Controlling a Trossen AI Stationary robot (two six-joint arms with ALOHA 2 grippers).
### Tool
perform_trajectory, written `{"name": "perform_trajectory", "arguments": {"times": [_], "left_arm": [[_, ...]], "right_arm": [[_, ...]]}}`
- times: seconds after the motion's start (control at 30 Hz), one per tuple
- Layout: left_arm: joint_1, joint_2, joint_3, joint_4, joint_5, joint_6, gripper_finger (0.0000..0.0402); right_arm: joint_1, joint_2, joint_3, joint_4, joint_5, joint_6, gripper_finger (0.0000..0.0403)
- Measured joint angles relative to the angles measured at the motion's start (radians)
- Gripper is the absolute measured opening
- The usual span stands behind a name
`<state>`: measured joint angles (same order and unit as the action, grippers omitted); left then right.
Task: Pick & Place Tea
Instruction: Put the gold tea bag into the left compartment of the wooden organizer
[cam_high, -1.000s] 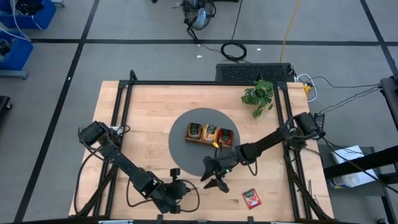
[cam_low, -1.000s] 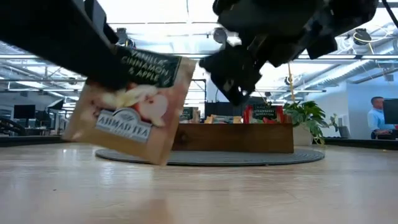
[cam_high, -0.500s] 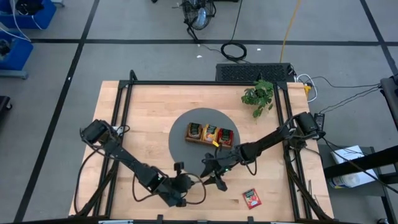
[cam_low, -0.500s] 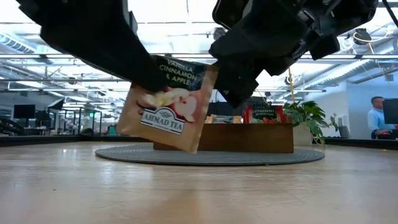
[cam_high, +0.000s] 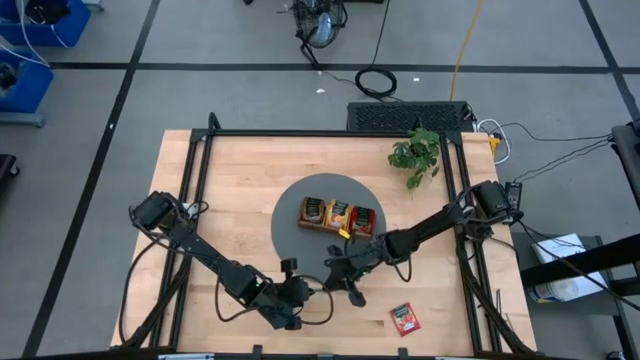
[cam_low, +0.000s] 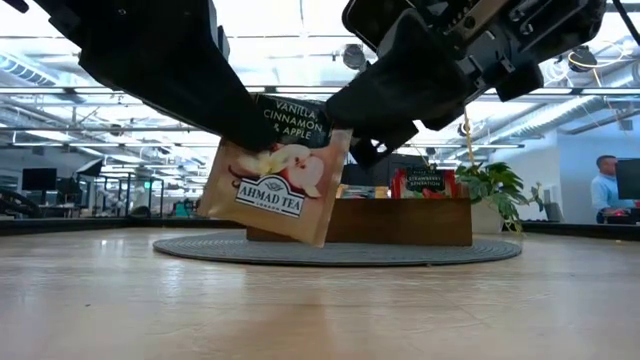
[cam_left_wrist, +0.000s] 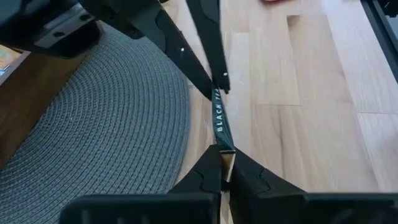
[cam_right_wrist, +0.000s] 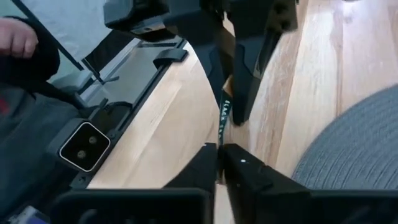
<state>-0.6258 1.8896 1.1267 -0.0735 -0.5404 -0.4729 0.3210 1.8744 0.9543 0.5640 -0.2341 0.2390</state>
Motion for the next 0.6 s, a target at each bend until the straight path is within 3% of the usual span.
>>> {"name": "perform_trajectory", "arguments": {"times": [0.23,0.6], "left_arm": [[0.000,0.000,0.000,0.000,0.000,0.041,0.0012],[-0.027,-0.056,0.000,-0.006,0.005,0.135,0.0153]], "right_arm": [[0.000,0.000,0.001,-0.011,0.001,-0.047,0.0001],[-0.001,0.000,0.001,-0.059,0.000,-0.058,0.0000]]}}
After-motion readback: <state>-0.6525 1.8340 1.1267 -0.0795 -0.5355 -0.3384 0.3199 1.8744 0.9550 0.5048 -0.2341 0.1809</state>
